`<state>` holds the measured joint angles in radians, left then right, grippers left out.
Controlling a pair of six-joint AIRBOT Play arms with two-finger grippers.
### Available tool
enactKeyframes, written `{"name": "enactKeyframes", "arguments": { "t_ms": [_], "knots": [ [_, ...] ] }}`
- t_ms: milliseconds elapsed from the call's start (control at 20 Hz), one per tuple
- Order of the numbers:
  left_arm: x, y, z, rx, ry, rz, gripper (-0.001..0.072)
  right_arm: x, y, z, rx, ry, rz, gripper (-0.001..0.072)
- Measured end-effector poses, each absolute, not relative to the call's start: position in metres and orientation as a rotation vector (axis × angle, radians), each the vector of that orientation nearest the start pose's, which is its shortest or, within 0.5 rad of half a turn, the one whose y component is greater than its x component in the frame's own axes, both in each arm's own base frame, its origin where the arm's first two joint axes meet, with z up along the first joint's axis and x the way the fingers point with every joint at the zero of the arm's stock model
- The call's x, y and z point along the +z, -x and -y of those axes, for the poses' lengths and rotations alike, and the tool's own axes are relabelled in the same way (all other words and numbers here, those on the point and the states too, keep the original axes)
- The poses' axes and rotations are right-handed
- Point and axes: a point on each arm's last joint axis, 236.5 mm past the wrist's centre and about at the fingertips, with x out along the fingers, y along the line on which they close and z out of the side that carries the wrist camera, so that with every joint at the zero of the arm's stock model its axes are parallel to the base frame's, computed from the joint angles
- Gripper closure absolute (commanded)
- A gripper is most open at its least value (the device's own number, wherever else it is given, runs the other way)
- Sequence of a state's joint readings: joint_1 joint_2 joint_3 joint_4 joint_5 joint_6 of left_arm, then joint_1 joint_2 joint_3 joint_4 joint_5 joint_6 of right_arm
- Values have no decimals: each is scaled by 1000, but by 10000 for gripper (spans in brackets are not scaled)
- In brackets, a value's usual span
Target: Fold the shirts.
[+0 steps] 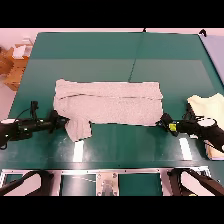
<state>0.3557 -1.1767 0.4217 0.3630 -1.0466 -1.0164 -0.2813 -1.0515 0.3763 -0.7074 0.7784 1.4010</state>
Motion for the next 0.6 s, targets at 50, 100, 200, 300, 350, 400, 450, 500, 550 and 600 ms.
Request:
{"name": "enactKeyframes", "arguments": {
  "t_ms": [50,100,200,300,350,400,450,500,550,600],
  "knots": [
    [-56,-298,95,-327,1109,-1147,687,-102,-279,-50,-51,-959,-1211,702],
    [-49,-297,95,-339,1084,-1136,687,-100,-277,-50,-42,-946,-1222,702],
    [-36,-288,95,-353,1023,-1140,687,-94,-271,-46,-29,-921,-1242,702],
    [-21,-274,96,-360,961,-1148,687,-87,-262,-42,-25,-893,-1264,702],
    [-12,-266,96,-357,928,-1147,687,-82,-256,-40,-23,-870,-1274,702],
    [-2,-259,96,-353,902,-1138,687,-78,-250,-38,-27,-850,-1285,702],
    [6,-251,97,-349,879,-1131,687,-74,-243,-36,-34,-827,-1294,702],
    [12,-242,97,-342,856,-1131,686,-70,-236,-33,-46,-800,-1303,702],
    [17,-234,98,-334,839,-1134,687,-67,-230,-30,-57,-777,-1311,702],
    [21,-226,99,-328,826,-1139,687,-63,-223,-27,-69,-753,-1323,702]
  ]
}}
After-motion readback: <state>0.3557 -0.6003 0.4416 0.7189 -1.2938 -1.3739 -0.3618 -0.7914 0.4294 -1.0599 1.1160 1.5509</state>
